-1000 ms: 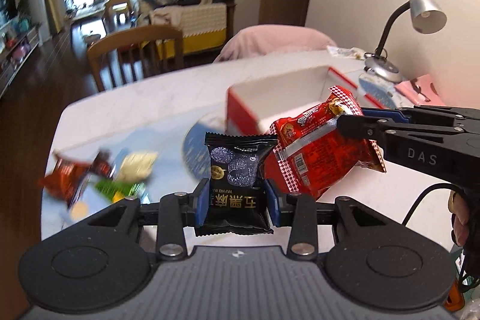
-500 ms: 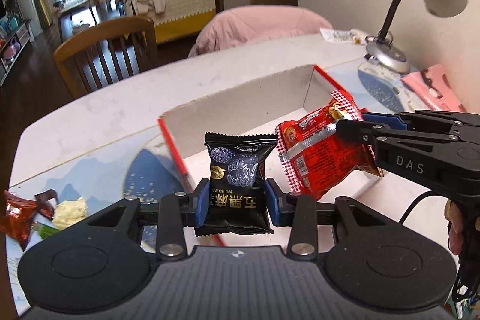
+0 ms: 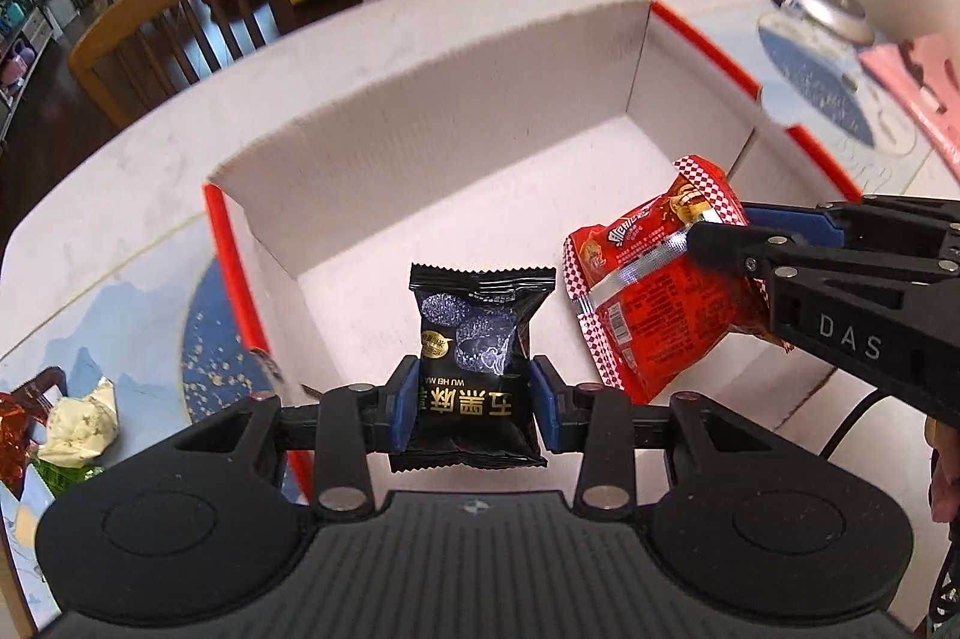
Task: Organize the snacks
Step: 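Open both grippers to drop the red bag and black packet into the box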
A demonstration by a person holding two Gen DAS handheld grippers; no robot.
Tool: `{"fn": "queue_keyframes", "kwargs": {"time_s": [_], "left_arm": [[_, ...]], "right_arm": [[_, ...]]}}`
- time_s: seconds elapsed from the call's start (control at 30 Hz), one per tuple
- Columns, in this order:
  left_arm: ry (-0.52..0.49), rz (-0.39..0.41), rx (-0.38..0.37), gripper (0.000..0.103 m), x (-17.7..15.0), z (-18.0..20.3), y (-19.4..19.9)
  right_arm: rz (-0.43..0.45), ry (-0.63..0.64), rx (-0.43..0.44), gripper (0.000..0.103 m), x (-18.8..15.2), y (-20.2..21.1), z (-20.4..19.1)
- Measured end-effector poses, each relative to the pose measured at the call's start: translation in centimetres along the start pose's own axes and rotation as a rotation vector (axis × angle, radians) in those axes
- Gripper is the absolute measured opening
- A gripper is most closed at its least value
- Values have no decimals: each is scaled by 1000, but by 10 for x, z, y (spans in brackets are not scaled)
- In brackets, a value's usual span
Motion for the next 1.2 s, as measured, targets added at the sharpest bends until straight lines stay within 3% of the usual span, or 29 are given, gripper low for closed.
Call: {"fn": "queue_keyframes", "kwargs": {"time_s": [0.37, 0.63, 0.97, 1.2], "left_arm": [[-9, -100, 26, 39, -9, 3, -22], [-7, -115, 33, 39, -13, 4, -27], [25, -81, 13, 40, -14, 4, -16], [74, 2, 1, 40, -17, -3, 18]], "right_arm": [[-52, 24, 28, 21, -8, -14, -1], [-76, 40, 13, 23, -9, -20, 1], [-80, 88, -37, 28, -11, -16, 8], [-32, 116, -17, 29, -3, 6, 4]]}}
Point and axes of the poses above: each gripper's, at about its wrist camera, not at the fingertips, and y roughly against the way its jaws point, z to its right, x to its top, the point moved 7 cm from there along -y, roughly the way its jaws point, and after that the axes turned 8 degrees about z, right-handed, at the moved point
